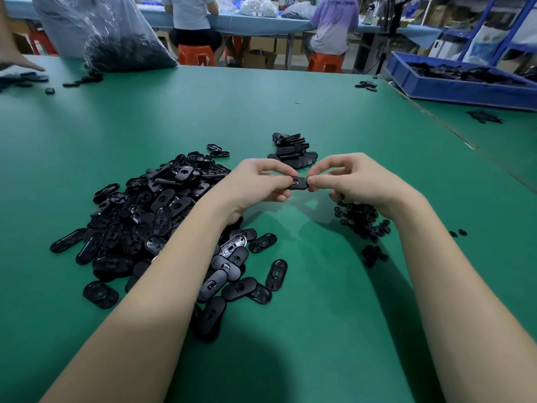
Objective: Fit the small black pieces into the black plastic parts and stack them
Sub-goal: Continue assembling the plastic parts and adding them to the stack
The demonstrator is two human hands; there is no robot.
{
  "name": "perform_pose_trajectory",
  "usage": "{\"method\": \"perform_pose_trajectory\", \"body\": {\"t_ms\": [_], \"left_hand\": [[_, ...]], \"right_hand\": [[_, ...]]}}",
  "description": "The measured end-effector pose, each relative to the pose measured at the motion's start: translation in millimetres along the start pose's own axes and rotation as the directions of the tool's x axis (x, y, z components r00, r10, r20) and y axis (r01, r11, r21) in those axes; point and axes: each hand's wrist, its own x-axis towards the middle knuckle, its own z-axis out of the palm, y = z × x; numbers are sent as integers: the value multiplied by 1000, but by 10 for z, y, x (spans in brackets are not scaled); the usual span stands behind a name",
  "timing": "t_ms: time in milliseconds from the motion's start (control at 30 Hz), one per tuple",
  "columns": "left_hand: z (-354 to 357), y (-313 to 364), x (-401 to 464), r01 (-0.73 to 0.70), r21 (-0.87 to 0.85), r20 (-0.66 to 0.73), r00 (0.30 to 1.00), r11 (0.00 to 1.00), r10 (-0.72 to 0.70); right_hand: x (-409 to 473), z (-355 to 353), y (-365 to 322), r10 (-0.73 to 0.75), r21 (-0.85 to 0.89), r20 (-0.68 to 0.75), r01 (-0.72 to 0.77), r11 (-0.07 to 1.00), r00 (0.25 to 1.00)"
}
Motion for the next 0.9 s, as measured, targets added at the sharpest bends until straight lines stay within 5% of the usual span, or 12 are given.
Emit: {"method": "perform_pose_trajectory", "body": {"t_ms": [200,533,600,700,800,900], "left_hand": [[-15,-17,8,17,-35,-66,998,999,-20],[-3,-22,-12,42,-127,-51,998,991,-49],[-2,-16,-4,55,-144,-58,996,988,-64],[8,-21,26,75,-162,-95,991,984,-92],[24,-21,35,95,-148,-93,990,984,-110],[23,-8,6,60,-72,-38,997,996,-62]], "right_hand": [[-67,-208,63,172,-552,-46,-169,816,984],[-34,-74,14,136,-677,-147,-200,708,980],[-38,-93,8,103,-602,-154,-177,778,983],[-48,-72,-43,28,-216,-74,-43,975,997],[-62,35,-119,10,97,-25,-8,995,1000],[-45,144,-156,18,192,-29,-12,981,999]]}}
